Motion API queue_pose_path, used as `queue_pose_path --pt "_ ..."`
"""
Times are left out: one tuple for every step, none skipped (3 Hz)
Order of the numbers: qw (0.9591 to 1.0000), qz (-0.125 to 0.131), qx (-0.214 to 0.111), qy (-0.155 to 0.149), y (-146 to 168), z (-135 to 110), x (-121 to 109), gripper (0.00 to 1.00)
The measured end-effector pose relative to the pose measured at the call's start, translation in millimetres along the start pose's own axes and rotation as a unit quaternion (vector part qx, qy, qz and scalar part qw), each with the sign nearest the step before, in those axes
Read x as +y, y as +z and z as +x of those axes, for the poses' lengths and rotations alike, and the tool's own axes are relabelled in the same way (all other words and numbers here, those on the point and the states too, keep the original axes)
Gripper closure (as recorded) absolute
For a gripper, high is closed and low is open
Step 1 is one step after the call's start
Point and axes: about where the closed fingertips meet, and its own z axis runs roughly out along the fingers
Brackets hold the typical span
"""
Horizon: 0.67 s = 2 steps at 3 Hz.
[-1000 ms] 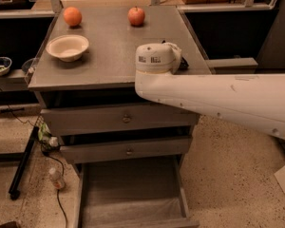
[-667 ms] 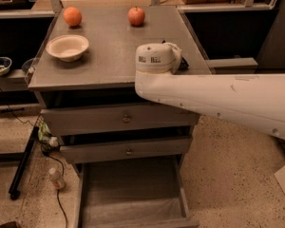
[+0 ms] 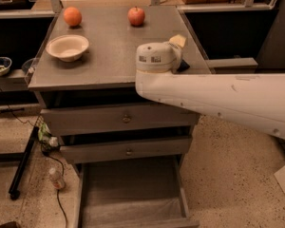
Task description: Pick rxbar chocolate from bottom drawer and place on counter
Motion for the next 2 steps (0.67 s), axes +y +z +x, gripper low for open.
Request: queue_pose_path --pt "1.0000 0.000 0.000 0.000 0.0 0.0 0.0 0.00" --pt "1.0000 0.000 0.000 0.000 0.0 0.0 0.0 0.00"
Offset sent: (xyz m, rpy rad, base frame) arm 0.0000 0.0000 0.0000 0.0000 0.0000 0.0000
